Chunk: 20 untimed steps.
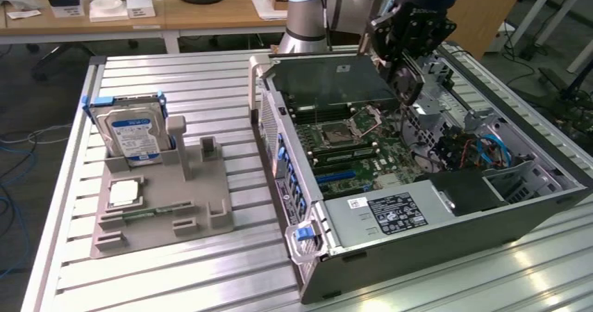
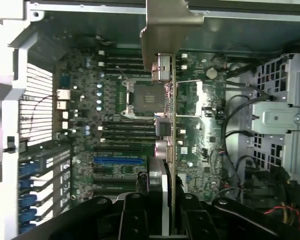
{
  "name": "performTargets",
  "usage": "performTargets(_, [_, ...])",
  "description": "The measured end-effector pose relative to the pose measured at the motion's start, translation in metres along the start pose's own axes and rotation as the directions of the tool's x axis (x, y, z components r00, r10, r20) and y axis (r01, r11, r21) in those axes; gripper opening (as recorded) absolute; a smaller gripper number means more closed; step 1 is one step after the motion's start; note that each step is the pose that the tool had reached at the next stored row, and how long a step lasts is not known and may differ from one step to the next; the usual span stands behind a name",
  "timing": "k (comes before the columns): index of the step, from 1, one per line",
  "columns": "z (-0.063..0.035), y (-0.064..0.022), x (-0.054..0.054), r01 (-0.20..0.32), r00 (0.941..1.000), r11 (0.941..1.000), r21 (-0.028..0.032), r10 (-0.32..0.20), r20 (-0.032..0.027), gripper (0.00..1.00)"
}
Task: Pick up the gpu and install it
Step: 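Pick up the gpu and move the gpu toward the slot, then insert the gpu into the slot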
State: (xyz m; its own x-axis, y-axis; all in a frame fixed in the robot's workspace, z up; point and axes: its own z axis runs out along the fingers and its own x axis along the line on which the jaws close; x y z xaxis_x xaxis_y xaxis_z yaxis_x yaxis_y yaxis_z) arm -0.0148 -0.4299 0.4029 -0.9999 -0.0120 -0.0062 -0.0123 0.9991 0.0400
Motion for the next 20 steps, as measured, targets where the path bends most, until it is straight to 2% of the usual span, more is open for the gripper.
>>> performTargets(5, [0.0009,-0.0002,-0.015,0.001,1.0000,1.0000,0.0005,-0.001,-0.0001,0.28])
performTargets(17, [0.0011,-0.0002,-0.015,0.001,1.0000,1.0000,0.0001,-0.001,0.0000,0.28])
performTargets(20, [0.0011,-0.0002,-0.015,0.031,0.9995,0.9995,-0.0001,-0.031,-0.0013,0.28])
